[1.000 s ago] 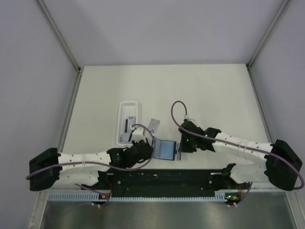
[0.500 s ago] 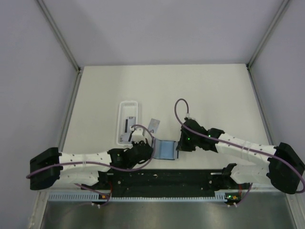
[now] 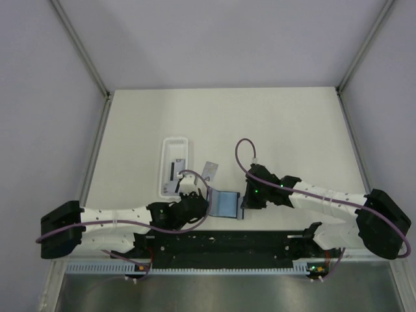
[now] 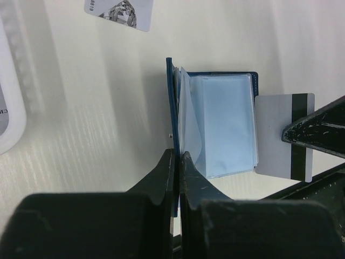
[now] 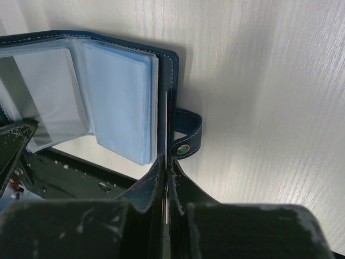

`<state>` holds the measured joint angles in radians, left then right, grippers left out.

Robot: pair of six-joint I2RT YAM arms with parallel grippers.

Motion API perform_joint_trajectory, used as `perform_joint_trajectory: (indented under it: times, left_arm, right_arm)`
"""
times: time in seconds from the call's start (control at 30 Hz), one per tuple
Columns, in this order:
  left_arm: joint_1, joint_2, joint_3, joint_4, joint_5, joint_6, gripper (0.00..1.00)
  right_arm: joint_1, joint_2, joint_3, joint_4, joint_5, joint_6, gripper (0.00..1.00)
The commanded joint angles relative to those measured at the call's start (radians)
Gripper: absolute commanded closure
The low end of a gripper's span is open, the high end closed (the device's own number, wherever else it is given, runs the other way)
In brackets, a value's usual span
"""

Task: Put the credit cards into the card holder
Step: Turn over the card slot in the card holder.

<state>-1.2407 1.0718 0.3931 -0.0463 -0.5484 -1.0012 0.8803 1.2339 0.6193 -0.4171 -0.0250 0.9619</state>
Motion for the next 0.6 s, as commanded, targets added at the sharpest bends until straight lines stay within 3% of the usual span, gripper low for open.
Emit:
perform_joint_trajectory:
  times: [0.0, 0.23, 0.3, 0.47, 0.57]
  left_arm:
    - [-0.005, 0.000, 0.016, -0.023, -0.038, -0.016, 0.88]
    - [-0.005, -0.079, 0.046, -0.156, -0.108, -0.025, 0.47]
    - [-0.005, -0.124, 0.068, -0.200, -0.137, -0.008, 0.40]
    - [-0.005, -0.231, 0.151, -0.239, -0.180, 0.113, 0.35]
    - [-0.005, -0.268, 0.190, -0.173, -0.134, 0.226, 0.37]
  right_arm:
    - [-0.014, 0.010, -0.012, 0.037, 0.003, -0.002, 1.00]
    - [-0.017, 0.012, -0.023, 0.037, 0.002, -0.003, 1.00]
    - [-0.017, 0.010, -0.026, 0.037, 0.002, -0.003, 1.00]
    - [-0.018, 0.006, -0.029, 0.040, 0.000, -0.005, 1.00]
    - [-0.023, -0.001, -0.030, 0.041, 0.000, -0.005, 1.00]
